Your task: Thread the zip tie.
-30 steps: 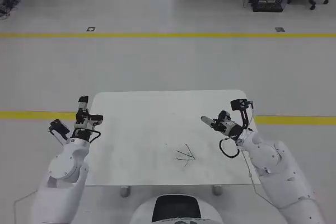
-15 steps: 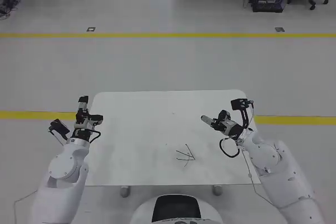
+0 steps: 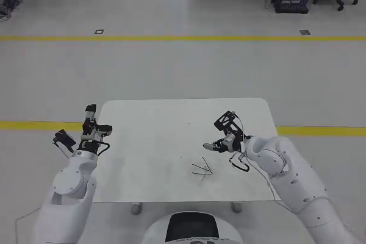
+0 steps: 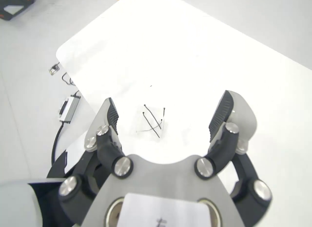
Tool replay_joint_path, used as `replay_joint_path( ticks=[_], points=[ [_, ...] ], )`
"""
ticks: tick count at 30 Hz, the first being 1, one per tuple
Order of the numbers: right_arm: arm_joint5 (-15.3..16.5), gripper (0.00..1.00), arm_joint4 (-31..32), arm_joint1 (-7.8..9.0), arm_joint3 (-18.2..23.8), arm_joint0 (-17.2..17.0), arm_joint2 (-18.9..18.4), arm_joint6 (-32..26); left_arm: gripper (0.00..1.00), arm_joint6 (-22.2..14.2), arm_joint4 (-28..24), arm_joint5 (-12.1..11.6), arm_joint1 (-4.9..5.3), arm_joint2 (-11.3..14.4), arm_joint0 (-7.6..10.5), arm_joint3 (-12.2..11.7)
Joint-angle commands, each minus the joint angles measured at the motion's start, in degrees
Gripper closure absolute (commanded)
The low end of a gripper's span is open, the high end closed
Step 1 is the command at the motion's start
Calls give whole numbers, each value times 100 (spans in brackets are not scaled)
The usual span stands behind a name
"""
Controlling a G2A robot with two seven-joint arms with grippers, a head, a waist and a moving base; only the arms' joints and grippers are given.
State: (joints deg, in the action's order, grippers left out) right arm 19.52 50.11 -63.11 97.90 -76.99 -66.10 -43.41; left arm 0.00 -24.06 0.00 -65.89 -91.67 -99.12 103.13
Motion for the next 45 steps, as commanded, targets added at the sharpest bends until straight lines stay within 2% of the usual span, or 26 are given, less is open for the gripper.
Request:
replay_joint_path(
  ticks=[1, 12, 14, 17, 26, 41, 45],
  points=[
    [-4, 0, -8, -1, 3, -5, -20, 7, 0, 0, 0, 0, 0, 0, 0, 0],
    [-4, 0, 93, 3, 22, 4, 39, -75, 0, 0, 0, 0, 0, 0, 0, 0],
    [-4, 0, 365, 13, 70, 153, 313, -411, 0, 0, 0, 0, 0, 0, 0, 0],
    [-4, 0, 441, 11, -39, 458, 660, -787, 0, 0, 0, 0, 0, 0, 0, 0],
    [-4, 0, 276, -82, -788, 1350, 1845, -1400, 0, 0, 0, 0, 0, 0, 0, 0],
    [-4, 0, 276, -82, -788, 1350, 1845, -1400, 0, 0, 0, 0, 0, 0, 0, 0],
    [-8, 0, 370, -149, -1065, 1376, 2096, -1244, 0, 0, 0, 0, 0, 0, 0, 0]
  ],
)
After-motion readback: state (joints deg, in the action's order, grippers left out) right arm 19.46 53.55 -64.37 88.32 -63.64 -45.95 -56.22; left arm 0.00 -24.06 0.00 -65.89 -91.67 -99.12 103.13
